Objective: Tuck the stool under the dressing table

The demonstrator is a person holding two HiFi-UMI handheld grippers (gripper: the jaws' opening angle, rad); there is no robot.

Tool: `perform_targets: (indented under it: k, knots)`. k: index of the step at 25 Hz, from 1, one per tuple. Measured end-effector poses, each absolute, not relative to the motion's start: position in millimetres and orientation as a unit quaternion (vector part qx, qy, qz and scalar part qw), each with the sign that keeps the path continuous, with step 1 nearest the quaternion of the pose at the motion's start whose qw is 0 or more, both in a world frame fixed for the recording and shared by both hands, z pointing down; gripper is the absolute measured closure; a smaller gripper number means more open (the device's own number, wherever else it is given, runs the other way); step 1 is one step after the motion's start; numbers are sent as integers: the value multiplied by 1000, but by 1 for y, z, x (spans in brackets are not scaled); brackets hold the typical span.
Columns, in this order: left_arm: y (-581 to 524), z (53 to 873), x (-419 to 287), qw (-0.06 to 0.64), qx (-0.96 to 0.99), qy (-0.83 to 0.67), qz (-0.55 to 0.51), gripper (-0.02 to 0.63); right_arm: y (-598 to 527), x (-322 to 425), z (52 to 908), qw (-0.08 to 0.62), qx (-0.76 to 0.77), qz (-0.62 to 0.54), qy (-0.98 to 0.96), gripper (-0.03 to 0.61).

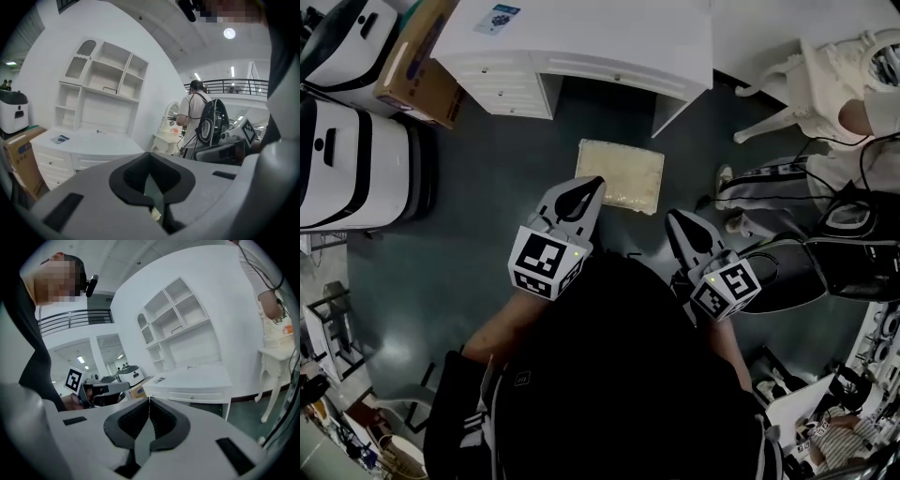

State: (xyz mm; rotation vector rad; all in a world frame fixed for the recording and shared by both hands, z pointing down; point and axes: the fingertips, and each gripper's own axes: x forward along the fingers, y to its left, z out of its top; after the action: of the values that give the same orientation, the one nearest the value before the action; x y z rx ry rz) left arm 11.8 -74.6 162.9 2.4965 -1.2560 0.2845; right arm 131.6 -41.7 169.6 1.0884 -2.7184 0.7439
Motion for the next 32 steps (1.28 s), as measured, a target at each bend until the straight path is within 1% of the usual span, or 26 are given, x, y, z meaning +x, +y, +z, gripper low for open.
perform_targets:
  k: [5, 11, 17, 22, 27, 32]
  knots:
    - [-104, 173, 2, 176, 881, -427, 106, 609, -79, 112, 170, 69, 349, 257, -898, 558]
    - [-125, 191, -14, 197, 863, -451, 114, 609, -100, 94, 185, 82, 310, 273, -907, 558]
    - [-146, 212, -8, 233, 839, -475, 128, 609, -131, 114, 202, 84, 302, 287, -905, 558]
    - [-159, 227, 8, 244, 835, -475, 132, 608, -135, 143, 247, 124, 305, 313, -891, 558]
    - [-175, 272, 19, 278, 826, -468, 146, 607, -154, 159, 285, 142, 313, 334, -878, 558]
    - [-186, 312, 26, 294, 821, -464, 155, 607, -164, 160, 319, 152, 308, 346, -873, 558]
